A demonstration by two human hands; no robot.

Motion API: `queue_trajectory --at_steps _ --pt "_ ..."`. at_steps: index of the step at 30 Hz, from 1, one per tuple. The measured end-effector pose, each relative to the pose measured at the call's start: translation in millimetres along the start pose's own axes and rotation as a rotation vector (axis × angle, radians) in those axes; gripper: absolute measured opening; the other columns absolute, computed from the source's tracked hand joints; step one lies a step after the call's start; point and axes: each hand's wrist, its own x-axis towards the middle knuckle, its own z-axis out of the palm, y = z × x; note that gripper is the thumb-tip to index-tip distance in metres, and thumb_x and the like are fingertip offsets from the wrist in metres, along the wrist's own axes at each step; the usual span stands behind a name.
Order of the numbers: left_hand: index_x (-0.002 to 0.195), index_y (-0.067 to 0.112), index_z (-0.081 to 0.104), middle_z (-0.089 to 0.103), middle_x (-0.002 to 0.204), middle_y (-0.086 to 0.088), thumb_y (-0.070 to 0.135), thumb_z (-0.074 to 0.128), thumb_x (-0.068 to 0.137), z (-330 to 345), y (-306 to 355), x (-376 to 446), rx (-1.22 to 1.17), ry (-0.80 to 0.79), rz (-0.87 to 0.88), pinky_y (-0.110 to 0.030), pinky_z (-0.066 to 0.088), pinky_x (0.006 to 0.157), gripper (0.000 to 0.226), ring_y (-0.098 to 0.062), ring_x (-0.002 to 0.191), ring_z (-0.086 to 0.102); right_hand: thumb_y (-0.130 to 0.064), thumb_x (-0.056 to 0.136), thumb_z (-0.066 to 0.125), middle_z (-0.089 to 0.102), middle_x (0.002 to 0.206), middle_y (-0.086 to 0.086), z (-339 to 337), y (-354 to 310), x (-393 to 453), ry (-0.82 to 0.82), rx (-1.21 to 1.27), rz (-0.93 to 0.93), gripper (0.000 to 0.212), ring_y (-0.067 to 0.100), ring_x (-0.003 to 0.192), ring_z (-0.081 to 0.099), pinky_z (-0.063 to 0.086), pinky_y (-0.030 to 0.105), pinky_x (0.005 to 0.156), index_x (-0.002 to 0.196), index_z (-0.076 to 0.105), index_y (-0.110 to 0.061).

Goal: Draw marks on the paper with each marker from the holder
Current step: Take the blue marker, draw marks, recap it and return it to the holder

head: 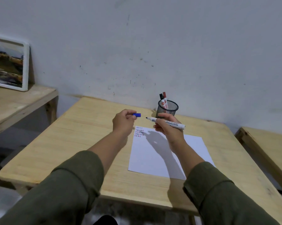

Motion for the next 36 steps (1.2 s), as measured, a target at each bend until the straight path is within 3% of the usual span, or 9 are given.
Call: queue_trajectory --at_steps 3,8,14,21,24,28,36 --pt "0.101 0.013 0.065 0.067 0.092 -0.008 0.005 0.051 0.089 5.3 5.5 1.0 -0.053 -0.037 0.004 -0.005 0.049 0.055 0.02 -0.02 0.091 0.065 -0.004 0.084 0.065 0.067 0.079 0.012 -2.6 -7.2 1.1 -0.031 -0.013 -0.031 0.011 0.018 0.066 0.066 0.055 0.024 0.066 0.094 0.065 -0.007" --pt "0.106 0.006 0.063 0.065 0.093 -0.009 0.002 0.046 0.092 11.7 12.5 -2.9 -0.087 -0.08 -0.005 -0.019 0.049 0.083 0.023 -0.016 0.088 0.063 -0.006 0.084 0.065 0.067 0.086 0.02 -4.8 -11.0 4.1 -0.05 -0.018 -0.05 0.006 0.023 0.072 0.064 0.055 0.027 0.07 0.09 0.064 -0.007" --pt "0.098 0.014 0.064 0.068 0.093 -0.009 0.002 0.047 0.091 13.1 13.1 -4.3 -0.097 -0.133 -0.001 -0.029 0.051 0.093 0.021 -0.017 0.094 0.065 -0.006 0.084 0.065 0.066 0.086 0.02 -4.0 -13.1 5.4 -0.055 -0.015 -0.042 0.008 0.022 0.071 0.064 0.055 0.028 0.071 0.091 0.064 -0.006" --pt "0.106 0.012 0.065 0.067 0.101 -0.009 0.006 0.044 0.094 14.3 17.3 -5.8 -0.125 -0.222 0.009 -0.028 0.049 0.097 0.026 -0.017 0.096 0.065 -0.005 0.084 0.066 0.066 0.087 0.016 -0.5 -18.0 1.3 -0.085 -0.03 -0.037 0.009 0.02 0.071 0.066 0.056 0.029 0.073 0.092 0.064 -0.006" --pt "0.106 0.011 0.067 0.065 0.099 -0.009 0.01 0.043 0.096 16.2 19.0 -5.6 -0.178 -0.219 -0.032 -0.026 0.049 0.094 0.026 -0.016 0.093 0.063 -0.002 0.083 0.065 0.064 0.084 0.014 0.5 -21.7 -1.0 -0.102 -0.061 -0.067 0.006 0.016 0.068 0.066 0.056 0.026 0.07 0.083 0.064 -0.008" --pt "0.106 0.007 0.068 0.066 0.09 -0.001 0.012 0.051 0.093 19.7 19.4 -5.8 -0.216 -0.217 -0.087 -0.013 0.051 0.08 0.022 -0.009 0.082 0.062 0.0 0.082 0.065 0.062 0.077 0.009 5.2 -25.5 -5.0 -0.107 -0.099 -0.085 0.013 0.018 0.068 0.065 0.056 0.024 0.069 0.074 0.061 -0.009" --pt "0.111 -0.002 0.062 0.061 0.08 -0.002 0.006 0.049 0.094 27.5 27.2 -18.3 -0.459 -0.223 -0.279 -0.007 0.051 0.065 0.023 -0.006 0.074 0.057 -0.002 0.083 0.063 0.063 0.067 0.009 9.4 -30.6 -2.1 -0.039 -0.081 -0.065 0.017 0.015 0.058 0.064 0.056 0.022 0.063 0.068 0.057 -0.008"
